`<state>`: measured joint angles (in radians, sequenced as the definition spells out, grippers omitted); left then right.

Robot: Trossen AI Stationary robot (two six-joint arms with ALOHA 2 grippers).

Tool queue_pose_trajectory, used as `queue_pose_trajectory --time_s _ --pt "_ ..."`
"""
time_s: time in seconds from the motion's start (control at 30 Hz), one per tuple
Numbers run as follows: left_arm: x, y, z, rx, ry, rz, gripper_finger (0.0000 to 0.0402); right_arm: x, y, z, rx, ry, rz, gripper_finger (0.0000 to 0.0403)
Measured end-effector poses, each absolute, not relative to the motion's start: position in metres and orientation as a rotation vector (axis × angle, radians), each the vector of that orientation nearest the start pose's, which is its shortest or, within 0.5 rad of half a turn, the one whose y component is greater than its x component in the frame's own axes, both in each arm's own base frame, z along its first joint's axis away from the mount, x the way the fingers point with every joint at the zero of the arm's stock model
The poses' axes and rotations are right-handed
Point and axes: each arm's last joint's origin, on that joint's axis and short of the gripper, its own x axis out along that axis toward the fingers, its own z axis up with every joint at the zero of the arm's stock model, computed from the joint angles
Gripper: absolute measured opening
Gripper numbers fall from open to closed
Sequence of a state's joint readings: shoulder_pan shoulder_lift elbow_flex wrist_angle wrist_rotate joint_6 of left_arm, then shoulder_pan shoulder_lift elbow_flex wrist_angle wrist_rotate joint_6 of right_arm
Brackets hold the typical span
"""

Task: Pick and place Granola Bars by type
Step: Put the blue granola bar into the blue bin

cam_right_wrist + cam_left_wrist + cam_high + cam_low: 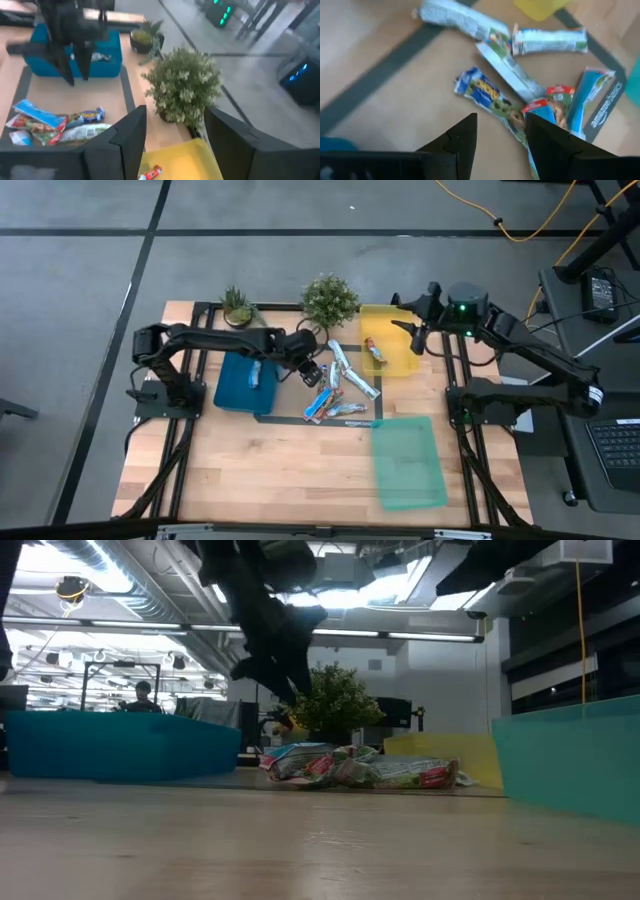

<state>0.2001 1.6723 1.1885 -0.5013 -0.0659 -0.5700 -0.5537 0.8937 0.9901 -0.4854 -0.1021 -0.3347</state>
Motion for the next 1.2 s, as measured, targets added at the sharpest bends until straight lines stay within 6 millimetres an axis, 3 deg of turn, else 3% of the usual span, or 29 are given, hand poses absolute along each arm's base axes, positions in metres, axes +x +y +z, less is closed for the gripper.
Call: queue_pose_trajectory --time_s 0.27,0.67,0.83,1.2 --pt "0.353 0.071 0.204 -0.647 0.882 0.498 0.0164 0.145 -0.084 0.364 -0.224 0.384 -0.324 0.0202" --pt "0.368 0.074 0.166 -0.683 0.918 0.571 0.0248 0.131 -0.075 0.371 -0.289 0.342 -0.311 0.0202" --pt "0.370 0.079 0.148 -0.711 0.958 0.608 0.0264 0.130 -0.075 0.372 -0.290 0.341 -0.311 0.0202" --pt "0.376 0.081 0.145 -0.738 0.918 0.557 0.0256 0.130 -0.074 0.370 -0.292 0.357 -0.307 0.0202"
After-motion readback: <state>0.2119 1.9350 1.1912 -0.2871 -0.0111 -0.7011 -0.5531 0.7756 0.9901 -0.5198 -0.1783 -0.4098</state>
